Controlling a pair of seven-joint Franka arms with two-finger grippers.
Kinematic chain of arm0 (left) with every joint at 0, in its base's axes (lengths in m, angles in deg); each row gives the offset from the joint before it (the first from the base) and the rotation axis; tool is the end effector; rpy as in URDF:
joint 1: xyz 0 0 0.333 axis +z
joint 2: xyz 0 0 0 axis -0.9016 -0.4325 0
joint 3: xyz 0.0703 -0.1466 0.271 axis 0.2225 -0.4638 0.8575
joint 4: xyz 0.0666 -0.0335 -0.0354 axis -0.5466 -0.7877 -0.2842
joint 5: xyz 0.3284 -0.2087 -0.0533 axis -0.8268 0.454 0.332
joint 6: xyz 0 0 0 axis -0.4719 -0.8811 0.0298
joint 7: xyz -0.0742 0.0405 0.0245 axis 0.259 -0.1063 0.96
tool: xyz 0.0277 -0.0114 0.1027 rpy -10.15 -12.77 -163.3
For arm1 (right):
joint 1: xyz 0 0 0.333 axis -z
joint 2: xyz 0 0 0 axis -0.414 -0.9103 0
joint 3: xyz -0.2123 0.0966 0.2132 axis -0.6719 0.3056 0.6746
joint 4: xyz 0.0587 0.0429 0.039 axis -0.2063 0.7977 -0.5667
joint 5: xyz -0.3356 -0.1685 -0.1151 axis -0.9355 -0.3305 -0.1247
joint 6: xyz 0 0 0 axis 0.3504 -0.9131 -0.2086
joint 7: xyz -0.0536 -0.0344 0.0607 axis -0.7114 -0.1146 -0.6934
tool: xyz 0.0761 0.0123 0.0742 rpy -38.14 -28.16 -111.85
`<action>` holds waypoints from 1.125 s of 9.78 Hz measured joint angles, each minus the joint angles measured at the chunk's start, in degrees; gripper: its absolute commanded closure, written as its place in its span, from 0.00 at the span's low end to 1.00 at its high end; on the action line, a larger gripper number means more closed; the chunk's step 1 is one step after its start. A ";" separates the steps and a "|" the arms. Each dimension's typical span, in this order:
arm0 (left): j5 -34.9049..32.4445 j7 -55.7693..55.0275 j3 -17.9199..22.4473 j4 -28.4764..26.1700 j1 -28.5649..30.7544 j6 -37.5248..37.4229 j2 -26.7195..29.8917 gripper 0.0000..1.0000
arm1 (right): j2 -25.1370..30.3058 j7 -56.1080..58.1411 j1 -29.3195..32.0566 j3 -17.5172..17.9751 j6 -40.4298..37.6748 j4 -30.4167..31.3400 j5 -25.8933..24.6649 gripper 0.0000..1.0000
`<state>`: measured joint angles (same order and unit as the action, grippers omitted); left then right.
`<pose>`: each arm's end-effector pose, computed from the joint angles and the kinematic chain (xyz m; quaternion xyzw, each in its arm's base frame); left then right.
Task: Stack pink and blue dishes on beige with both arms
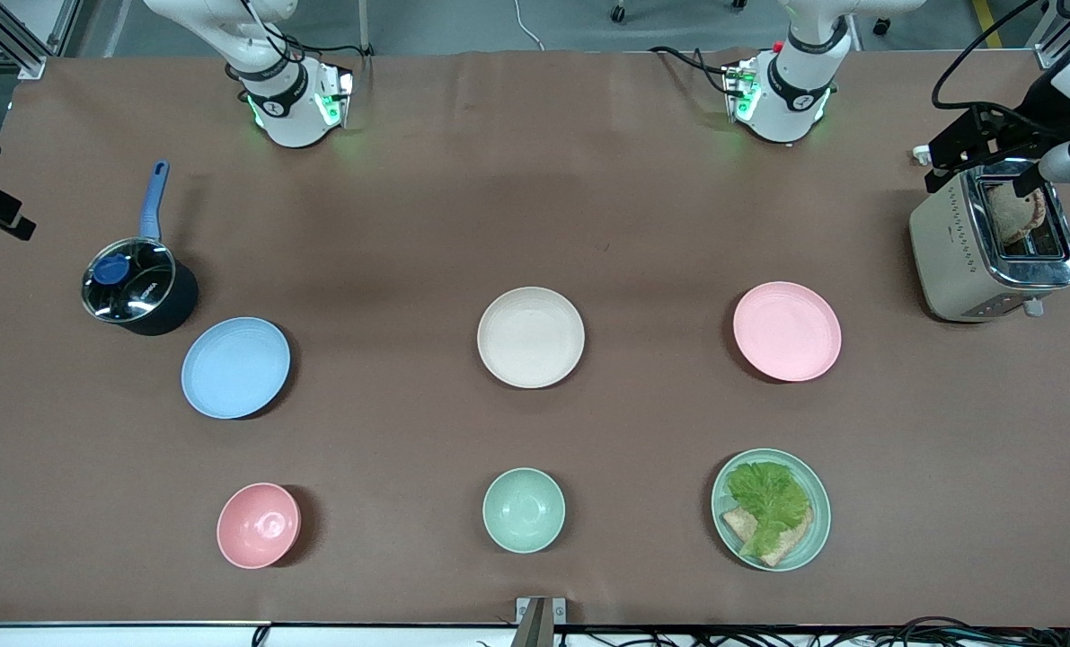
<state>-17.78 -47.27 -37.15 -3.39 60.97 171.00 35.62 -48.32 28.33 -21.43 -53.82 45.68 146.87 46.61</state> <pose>0.5133 -0.0682 0.6829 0.9992 -0.0340 0.0146 0.0124 0.5432 -0.0640 0.6628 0.9957 -0.0929 -0.0039 0.0033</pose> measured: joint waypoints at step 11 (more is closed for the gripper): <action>6.53 8.13 11.53 -5.93 0.51 10.57 -11.17 0.00 | -0.08 -0.01 0.46 -0.22 -0.08 0.10 -0.01 0.00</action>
<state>-11.25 -39.13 -25.62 -9.33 61.48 181.56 24.45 -48.40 28.32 -20.97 -54.04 45.60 146.98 46.60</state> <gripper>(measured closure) 0.000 0.000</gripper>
